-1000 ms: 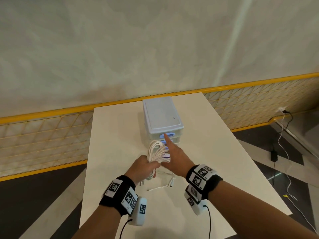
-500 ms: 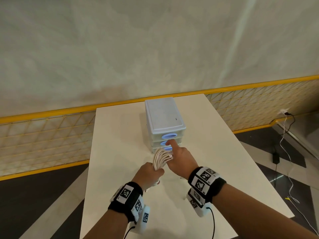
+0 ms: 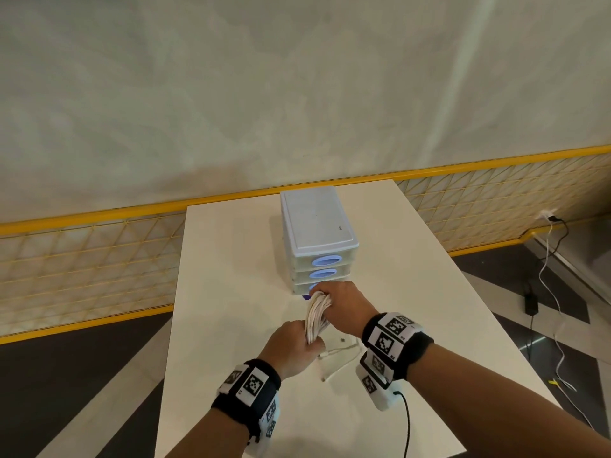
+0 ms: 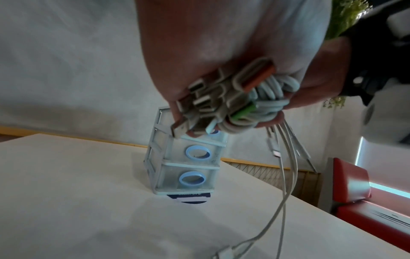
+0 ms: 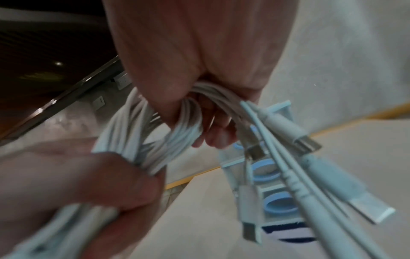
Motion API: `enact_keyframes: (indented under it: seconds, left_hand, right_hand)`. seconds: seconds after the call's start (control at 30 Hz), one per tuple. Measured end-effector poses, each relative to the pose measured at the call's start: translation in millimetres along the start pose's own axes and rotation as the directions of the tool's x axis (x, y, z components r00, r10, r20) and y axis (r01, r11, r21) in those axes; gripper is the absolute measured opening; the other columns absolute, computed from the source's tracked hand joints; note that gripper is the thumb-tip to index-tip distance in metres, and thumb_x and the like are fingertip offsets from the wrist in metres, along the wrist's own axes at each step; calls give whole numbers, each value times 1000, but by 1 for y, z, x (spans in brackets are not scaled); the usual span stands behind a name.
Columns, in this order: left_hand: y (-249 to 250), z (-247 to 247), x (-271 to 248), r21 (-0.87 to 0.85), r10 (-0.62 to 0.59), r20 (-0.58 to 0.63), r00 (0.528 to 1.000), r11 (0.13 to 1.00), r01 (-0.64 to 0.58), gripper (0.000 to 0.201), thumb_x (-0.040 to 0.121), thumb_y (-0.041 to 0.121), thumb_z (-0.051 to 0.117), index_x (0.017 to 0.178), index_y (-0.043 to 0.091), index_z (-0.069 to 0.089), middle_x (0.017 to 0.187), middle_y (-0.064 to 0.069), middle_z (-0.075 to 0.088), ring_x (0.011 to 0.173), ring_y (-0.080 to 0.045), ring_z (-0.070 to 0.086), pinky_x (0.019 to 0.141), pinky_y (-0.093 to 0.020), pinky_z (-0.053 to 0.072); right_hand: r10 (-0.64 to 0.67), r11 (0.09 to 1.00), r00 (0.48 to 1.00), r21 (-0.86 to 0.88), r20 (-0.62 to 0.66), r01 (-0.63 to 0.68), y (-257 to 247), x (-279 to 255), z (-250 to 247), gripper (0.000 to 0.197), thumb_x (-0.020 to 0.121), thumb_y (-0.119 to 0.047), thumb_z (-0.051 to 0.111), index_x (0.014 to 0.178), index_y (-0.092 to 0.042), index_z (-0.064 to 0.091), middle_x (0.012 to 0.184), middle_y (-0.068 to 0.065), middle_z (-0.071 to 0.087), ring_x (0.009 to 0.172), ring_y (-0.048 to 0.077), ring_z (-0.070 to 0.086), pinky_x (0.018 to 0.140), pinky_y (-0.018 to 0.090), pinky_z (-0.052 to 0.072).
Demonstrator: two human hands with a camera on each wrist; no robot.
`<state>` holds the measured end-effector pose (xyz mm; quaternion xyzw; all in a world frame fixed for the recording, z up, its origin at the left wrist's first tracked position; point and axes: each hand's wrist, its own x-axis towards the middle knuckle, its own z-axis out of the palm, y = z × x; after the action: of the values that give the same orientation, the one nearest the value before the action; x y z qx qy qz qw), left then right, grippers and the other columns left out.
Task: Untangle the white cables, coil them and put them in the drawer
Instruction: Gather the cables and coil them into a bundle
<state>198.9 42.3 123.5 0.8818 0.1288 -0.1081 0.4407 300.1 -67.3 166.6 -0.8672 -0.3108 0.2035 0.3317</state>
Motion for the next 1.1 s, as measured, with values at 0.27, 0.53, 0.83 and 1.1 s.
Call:
enact_keyframes:
  seconds: [0.27,0.53,0.83,1.1]
  left_hand:
    - [2,1,11,-284,45,-111,993,956,-75,58,75,57,65,122,33,43,113,12,64,105,-5,61,91,-24,48]
    - [19,14,16,-453,-159,-238,958,891,35,28,67,27,79,91,21,66,81,5,71,76,-11,66,60,-12,49]
    - [29,2,23,-331,-143,-229,963,942,61,26,62,44,67,81,28,61,88,1,67,94,-23,61,86,-43,51]
    - [30,-3,20,-371,-44,-107,993,928,1,11,75,14,65,65,13,66,63,1,68,59,-6,63,62,-25,51]
  right_hand:
    - [62,906,993,423,-105,-12,-19,-4,-4,43,71,13,37,91,-17,61,81,3,65,69,12,60,62,19,51]
    - [86,852,991,523,-103,-19,-26,-6,-4,41,78,11,35,94,-15,63,77,-3,63,69,6,61,62,12,50]
    - [87,823,979,567,-185,34,-31,-6,-9,43,75,14,36,93,-15,62,81,-3,61,71,5,60,61,14,50]
    - [47,817,983,573,-175,63,-33,-7,-11,48,73,15,33,89,-21,60,77,-3,61,68,4,60,62,17,52]
